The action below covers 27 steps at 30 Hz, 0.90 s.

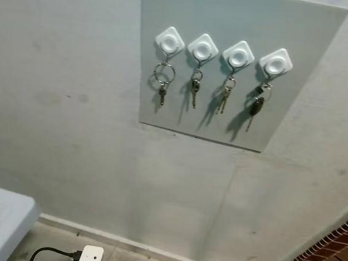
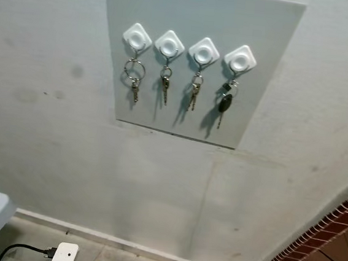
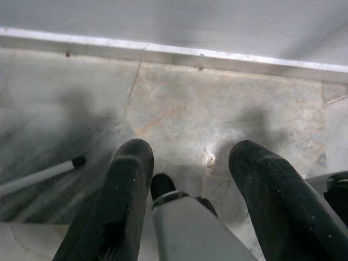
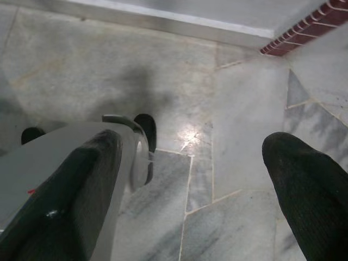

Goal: Hang keys on a hook

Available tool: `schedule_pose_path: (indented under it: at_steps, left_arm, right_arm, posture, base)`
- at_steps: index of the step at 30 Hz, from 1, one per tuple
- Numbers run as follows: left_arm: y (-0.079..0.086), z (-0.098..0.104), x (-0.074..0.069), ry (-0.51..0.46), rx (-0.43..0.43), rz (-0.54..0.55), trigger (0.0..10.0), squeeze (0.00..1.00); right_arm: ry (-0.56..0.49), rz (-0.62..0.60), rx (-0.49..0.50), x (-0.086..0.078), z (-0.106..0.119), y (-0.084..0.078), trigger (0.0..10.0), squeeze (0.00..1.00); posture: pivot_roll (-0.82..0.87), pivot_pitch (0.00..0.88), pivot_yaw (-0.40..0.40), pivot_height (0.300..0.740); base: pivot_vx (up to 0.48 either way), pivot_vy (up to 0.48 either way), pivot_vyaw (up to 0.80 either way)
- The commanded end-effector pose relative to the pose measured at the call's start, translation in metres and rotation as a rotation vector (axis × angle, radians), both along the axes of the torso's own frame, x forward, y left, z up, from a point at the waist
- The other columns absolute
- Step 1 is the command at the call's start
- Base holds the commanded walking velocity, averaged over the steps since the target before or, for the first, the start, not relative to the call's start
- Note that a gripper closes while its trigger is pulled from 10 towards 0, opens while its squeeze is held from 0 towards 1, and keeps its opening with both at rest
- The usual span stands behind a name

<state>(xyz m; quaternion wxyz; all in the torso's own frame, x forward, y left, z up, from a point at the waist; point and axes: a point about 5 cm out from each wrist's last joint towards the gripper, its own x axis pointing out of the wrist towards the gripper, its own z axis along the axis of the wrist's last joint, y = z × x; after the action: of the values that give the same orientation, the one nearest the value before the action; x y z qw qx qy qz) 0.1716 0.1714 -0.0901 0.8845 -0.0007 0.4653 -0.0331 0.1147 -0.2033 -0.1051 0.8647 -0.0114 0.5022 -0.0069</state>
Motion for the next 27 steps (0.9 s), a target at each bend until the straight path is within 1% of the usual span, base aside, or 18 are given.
schedule_pose_path:
  at_steps: [1, 3, 7, 24, 27]
  left_arm:
    - [-0.0018, 0.0007, 0.0020, -0.003, 0.010, -0.014, 10.0, 0.00]
    - [-0.0014, 0.0005, 0.0017, -0.002, -0.004, 0.017, 10.0, 0.00]
    - [-0.0015, 0.0004, 0.0016, 0.001, -0.001, 0.008, 10.0, 0.00]
    - [-0.0012, -0.0009, -0.0010, 0.012, 0.002, 0.018, 10.0, 0.00]
    - [-0.0011, -0.0008, -0.0007, 0.012, 0.001, 0.021, 10.0, 0.00]
  right_arm:
    - [0.019, 0.003, -0.003, -0.0048, -0.0013, -0.0012, 10.0, 0.00]
    - [0.020, 0.003, -0.003, -0.0052, -0.0014, -0.0011, 10.0, 0.00]
    - [0.021, 0.005, -0.005, -0.0057, -0.0015, -0.0014, 10.0, 0.00]
    - [0.024, -0.001, -0.006, -0.0100, -0.0019, -0.0049, 10.0, 0.00]
    - [0.040, -0.001, -0.018, -0.0128, -0.0026, -0.0063, 10.0, 0.00]
  posture:
    - [0.07, 0.000, 0.000, 0.740]
    - [0.07, 0.000, 0.000, 0.740]
    - [0.07, 0.000, -0.003, 0.740]
    - [0.07, 0.000, -0.008, 0.740]
    - [0.07, 0.000, -0.008, 0.740]
  base:
    - [0.000, -0.480, -0.64]
    - [0.000, 0.000, -0.63]
    - [0.000, 0.000, -0.62]
    - [0.000, 0.000, 0.00]
    - [0.000, 0.000, 0.00]
